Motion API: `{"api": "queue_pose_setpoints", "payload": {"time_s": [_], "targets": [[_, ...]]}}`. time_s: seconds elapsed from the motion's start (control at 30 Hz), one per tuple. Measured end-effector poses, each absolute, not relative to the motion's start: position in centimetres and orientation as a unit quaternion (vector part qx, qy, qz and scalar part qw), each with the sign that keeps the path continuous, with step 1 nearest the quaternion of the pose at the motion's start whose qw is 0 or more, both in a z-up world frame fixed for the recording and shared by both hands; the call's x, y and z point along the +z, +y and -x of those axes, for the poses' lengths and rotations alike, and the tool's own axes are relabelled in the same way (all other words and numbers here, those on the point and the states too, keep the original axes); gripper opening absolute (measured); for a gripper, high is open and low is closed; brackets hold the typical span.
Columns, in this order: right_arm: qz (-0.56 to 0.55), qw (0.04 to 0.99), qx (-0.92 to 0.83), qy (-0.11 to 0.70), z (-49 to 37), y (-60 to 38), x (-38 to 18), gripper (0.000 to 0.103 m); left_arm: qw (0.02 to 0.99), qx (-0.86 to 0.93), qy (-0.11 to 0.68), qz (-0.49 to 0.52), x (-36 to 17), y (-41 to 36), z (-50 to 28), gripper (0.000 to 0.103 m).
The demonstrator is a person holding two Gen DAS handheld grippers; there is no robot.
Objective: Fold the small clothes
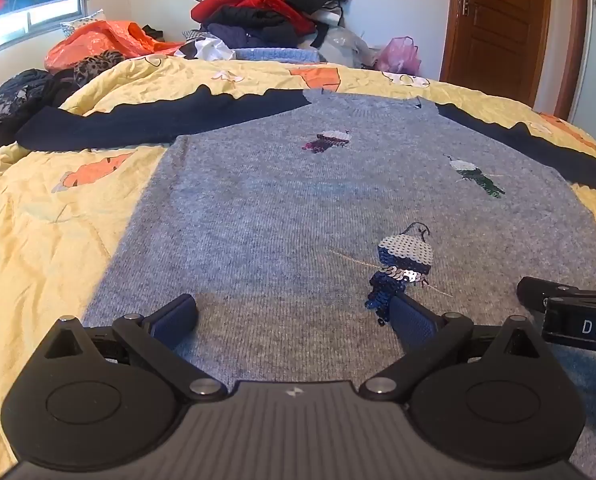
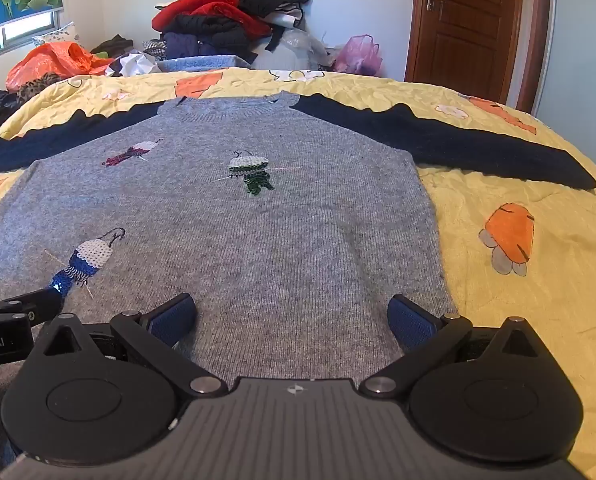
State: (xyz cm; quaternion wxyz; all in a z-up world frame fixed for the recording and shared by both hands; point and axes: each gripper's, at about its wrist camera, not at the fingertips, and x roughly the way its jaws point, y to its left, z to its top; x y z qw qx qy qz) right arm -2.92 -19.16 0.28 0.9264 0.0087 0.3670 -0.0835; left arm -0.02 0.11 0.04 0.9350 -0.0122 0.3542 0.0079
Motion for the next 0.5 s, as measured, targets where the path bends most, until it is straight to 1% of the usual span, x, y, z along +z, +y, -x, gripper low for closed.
{"api": "queue_pose_setpoints", "payload": {"time_s": [0.07,0.1,0.27,0.33,0.5], "targets": [[-0.01,0.926,-0.083,0.367,2.9,-19.2,0.3,0.103,0.935,0.007,0.355,0.012,0.1,0.4,0.0,0.103],[-0.01,0.926,-0.083,0.367,2.9,-19.2,0.3,0.103,0.94,0.012,0.342,-0.005,0.1,-0.3,0.5,0.103],[-0.01,0.927,-0.083,0.367,3.0,-19.2,0.3,0.103,0.936,0.011,0.353,0.002,0.5,-0.8,1.4,0.103],[-0.01,0.927,-0.083,0.366,3.0,-19.2,0.3,0.103,0.93,0.009,0.368,0.007,0.2,0.1,-0.5,0.103],[-0.01,0.927,-0.083,0.366,3.0,-19.2,0.3,0.103,0.931,0.002,0.366,0.0,0.1,0.1,-0.3,0.103]]}}
